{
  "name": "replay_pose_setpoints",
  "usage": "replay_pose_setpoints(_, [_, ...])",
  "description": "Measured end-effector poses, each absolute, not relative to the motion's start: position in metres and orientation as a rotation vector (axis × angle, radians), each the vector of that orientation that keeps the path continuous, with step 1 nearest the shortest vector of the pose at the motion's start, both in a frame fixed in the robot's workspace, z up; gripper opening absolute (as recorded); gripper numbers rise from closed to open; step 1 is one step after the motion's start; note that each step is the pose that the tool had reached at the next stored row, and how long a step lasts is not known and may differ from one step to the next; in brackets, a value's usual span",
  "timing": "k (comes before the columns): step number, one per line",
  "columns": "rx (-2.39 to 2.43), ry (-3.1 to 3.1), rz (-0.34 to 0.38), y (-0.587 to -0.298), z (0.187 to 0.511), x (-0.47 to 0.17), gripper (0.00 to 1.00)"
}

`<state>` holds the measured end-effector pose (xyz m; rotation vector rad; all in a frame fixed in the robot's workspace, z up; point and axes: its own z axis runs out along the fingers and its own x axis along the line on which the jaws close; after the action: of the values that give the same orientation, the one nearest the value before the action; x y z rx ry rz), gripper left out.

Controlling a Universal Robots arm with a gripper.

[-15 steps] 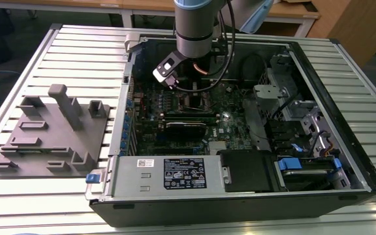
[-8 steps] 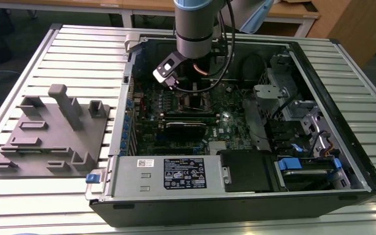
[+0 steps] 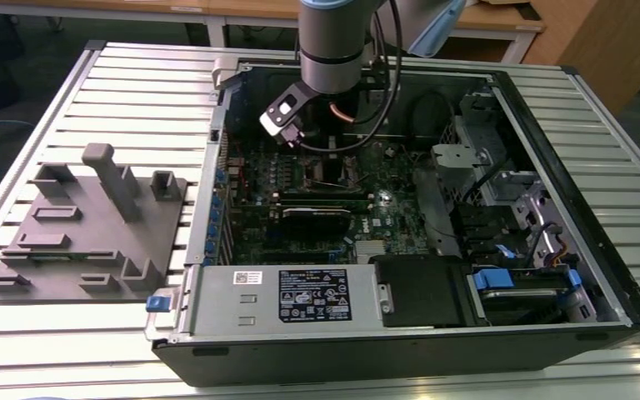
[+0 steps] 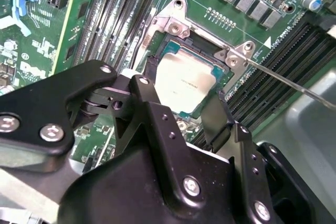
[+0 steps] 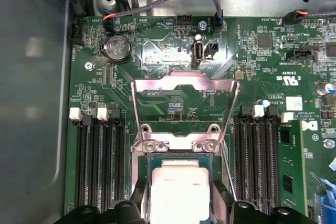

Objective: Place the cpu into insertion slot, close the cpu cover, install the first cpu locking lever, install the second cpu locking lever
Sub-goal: 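Place the cpu into insertion slot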

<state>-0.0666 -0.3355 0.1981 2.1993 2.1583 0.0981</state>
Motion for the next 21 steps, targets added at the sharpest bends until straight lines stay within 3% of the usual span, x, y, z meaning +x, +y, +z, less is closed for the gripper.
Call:
replay_pose_setpoints(11, [2.199, 2.158, 0.098, -0.3355, 0.2007, -0.0665, 0.58])
replay_pose_setpoints(14, [2.199, 2.158, 0.098, -0.3355, 0.2009, -0.0665, 0.40])
replay_pose_setpoints(17, [2.199, 2.158, 0.098, -0.3355, 0.2011, -0.0665, 0.35])
replay_pose_setpoints(21, [2.199, 2.158, 0.098, -0.3355, 0.2015, -0.0665, 0.17])
